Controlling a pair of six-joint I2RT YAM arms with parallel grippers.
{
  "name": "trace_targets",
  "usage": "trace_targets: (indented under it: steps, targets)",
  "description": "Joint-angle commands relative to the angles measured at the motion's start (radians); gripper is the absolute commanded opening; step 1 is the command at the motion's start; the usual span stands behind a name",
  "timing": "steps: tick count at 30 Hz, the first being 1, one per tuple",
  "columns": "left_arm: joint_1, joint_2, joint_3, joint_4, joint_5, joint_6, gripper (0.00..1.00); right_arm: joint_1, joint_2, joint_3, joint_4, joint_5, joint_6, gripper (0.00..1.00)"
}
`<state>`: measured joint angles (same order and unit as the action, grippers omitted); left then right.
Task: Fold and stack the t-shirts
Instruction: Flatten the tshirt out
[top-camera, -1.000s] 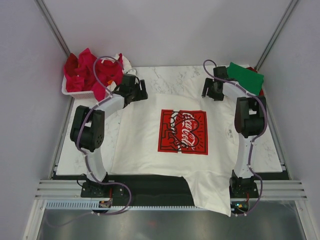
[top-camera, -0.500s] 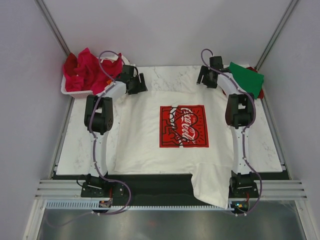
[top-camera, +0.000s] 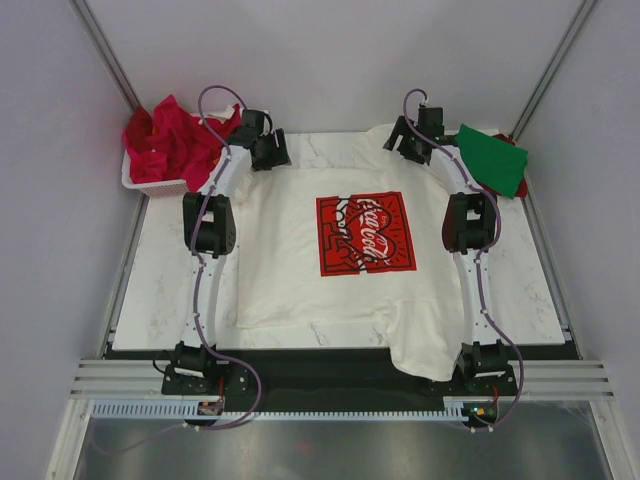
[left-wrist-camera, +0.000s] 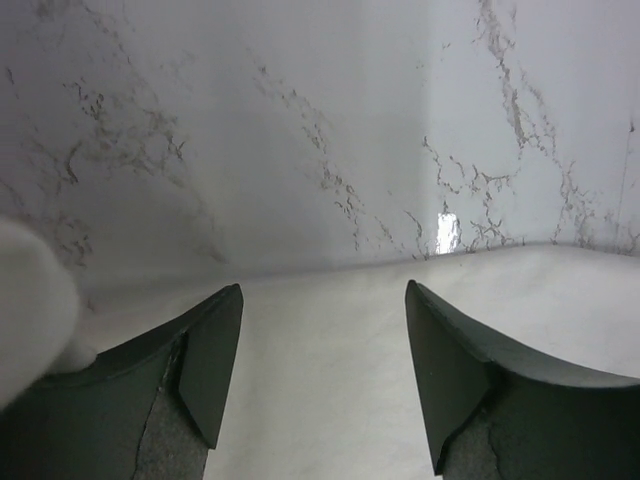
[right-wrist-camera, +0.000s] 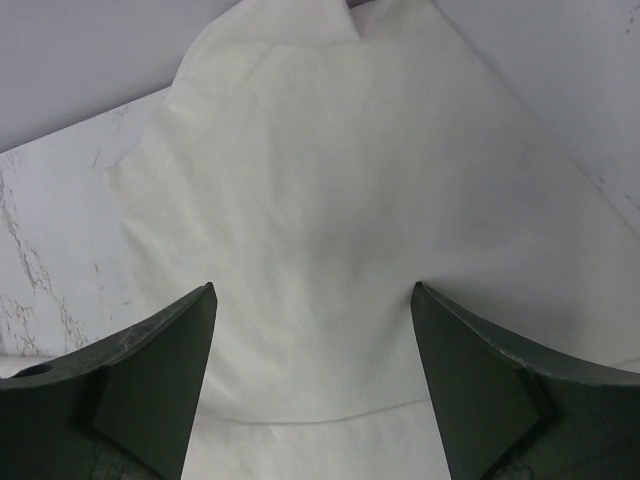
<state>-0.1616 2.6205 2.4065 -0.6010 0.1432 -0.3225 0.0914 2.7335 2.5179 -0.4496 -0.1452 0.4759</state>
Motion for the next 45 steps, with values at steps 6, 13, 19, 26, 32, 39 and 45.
trace_targets:
  steps: [6, 13, 19, 26, 32, 39, 45]
  targets:
    - [-0.035, -0.171, 0.100, -0.092, 0.067, 0.057, 0.82, -0.001, -0.265, -0.229, -0.009, 0.070, -0.046, 0.89]
    - [-0.091, -0.494, -0.130, -0.100, 0.020, 0.030, 0.87, -0.001, -0.607, -0.483, -0.029, 0.102, -0.086, 0.94]
    - [-0.151, -0.893, -0.496, -0.098, -0.050, 0.053, 0.88, -0.001, -0.943, -0.767, -0.043, 0.174, -0.086, 0.96]
    - [-0.157, -1.521, -1.313, -0.100, -0.065, -0.095, 0.86, 0.025, -1.403, -1.207, -0.037, 0.187, -0.001, 0.98]
    - [-0.224, -1.879, -1.681, -0.131, -0.034, -0.199, 0.86, 0.212, -1.653, -1.528, -0.014, 0.150, 0.029, 0.96]
    - [-0.315, -1.895, -1.811, -0.131, -0.034, -0.199, 0.86, 0.255, -1.816, -1.699, -0.037, 0.180, 0.063, 0.97]
    - [-0.351, -1.981, -2.008, -0.151, -0.369, -0.832, 0.75, 0.255, -1.855, -1.714, -0.086, 0.177, 0.024, 0.98]
